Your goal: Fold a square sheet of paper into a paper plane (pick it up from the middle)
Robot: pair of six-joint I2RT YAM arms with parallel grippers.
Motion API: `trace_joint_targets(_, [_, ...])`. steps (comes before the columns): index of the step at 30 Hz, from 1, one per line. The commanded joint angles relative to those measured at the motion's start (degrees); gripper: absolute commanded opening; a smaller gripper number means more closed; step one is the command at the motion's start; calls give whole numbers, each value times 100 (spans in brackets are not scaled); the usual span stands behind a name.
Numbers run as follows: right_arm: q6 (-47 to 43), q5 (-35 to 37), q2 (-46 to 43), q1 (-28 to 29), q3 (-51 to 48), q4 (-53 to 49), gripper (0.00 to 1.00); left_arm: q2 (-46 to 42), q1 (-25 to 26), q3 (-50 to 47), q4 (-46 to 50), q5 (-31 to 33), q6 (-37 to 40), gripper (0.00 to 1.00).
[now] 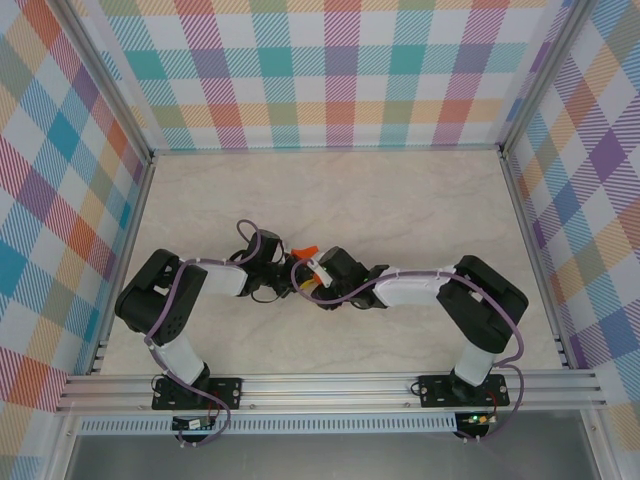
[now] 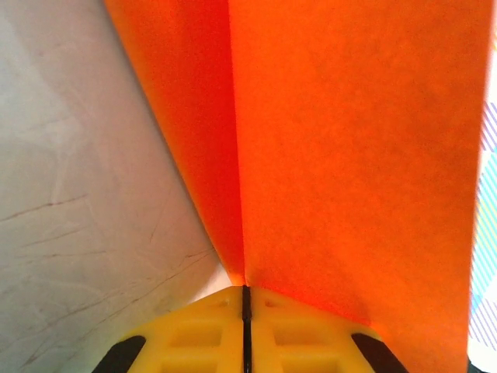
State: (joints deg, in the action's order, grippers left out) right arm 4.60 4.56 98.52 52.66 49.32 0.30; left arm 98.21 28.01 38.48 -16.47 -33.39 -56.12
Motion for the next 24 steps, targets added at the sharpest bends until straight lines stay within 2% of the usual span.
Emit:
trace_joint_targets(1, [-52, 109, 39, 7, 140, -15, 26, 20, 43, 98, 131, 7, 13, 8])
trace_joint_targets(5, [125, -32, 20, -15, 78, 54, 15, -63, 36, 91, 213, 30, 49, 8])
trace_joint_targets(12, [656, -1030, -72, -349, 13, 220, 4, -435, 38, -39, 416, 173, 224, 8])
trace_joint_targets(16, [1033, -1761, -97, -645, -45, 384, 0, -645, 32, -197, 351, 227, 259, 8])
trace_joint_targets(21, [1561, -2877, 60, -1021, -58, 667, 0, -838, 38, -331, 102, 210, 266, 9])
trace_joint_targets(24, [1829, -3300, 227, -1148, -60, 870, 0, -840, 38, -377, -85, 149, 229, 9])
